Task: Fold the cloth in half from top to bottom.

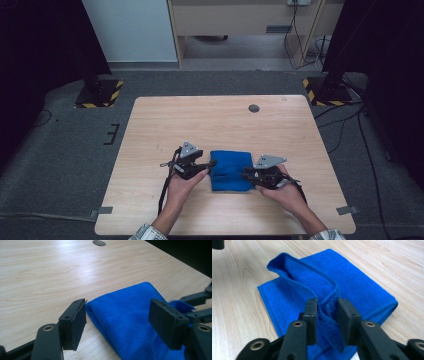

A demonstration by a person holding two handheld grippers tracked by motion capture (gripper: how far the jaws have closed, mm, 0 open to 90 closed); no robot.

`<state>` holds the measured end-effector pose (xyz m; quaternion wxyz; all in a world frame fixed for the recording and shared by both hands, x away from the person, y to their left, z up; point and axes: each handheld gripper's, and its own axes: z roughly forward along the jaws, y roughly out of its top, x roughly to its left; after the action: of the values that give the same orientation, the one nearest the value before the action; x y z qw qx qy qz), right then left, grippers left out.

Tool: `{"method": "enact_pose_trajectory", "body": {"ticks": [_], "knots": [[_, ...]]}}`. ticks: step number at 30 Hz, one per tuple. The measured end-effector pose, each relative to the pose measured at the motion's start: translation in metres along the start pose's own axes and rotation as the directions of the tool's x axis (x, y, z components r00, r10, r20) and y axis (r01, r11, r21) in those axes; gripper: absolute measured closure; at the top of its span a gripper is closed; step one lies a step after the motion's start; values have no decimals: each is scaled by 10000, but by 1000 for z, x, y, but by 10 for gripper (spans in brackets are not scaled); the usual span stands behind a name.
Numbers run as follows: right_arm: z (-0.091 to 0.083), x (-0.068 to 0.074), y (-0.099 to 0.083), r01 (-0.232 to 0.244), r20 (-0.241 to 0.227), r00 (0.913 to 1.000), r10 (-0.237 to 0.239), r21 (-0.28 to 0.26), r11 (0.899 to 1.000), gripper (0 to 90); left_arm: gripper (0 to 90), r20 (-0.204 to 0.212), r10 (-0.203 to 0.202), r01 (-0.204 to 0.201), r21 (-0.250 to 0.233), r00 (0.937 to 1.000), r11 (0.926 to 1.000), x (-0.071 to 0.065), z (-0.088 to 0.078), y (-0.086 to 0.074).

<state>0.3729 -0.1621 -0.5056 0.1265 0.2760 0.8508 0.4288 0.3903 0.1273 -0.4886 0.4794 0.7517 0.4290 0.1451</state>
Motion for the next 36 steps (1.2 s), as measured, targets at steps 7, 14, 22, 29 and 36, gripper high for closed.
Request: {"method": "enact_pose_trajectory", "body": {"ticks": [7,14,22,29,36], "knots": [[-17,2,-2,-256,89,9996,256,-4,9997,452,291,-306,427,-422,139,9986,9990,-5,0,-8],[-18,-1,9,-568,527,9968,603,-658,9962,344,267,-529,899,-877,428,9945,9952,-9,3,-16],[15,-2,8,-478,914,9948,450,287,9984,305,248,-713,1303,-1248,759,9889,9893,-11,4,-26],[22,5,-1,131,889,9958,-213,913,9957,242,178,-782,1749,-1652,1171,9815,9793,-15,9,-32],[22,1,-4,187,1106,9935,-265,706,9973,132,97,-962,1541,-1440,1036,9834,9841,-14,9,-29]]}}
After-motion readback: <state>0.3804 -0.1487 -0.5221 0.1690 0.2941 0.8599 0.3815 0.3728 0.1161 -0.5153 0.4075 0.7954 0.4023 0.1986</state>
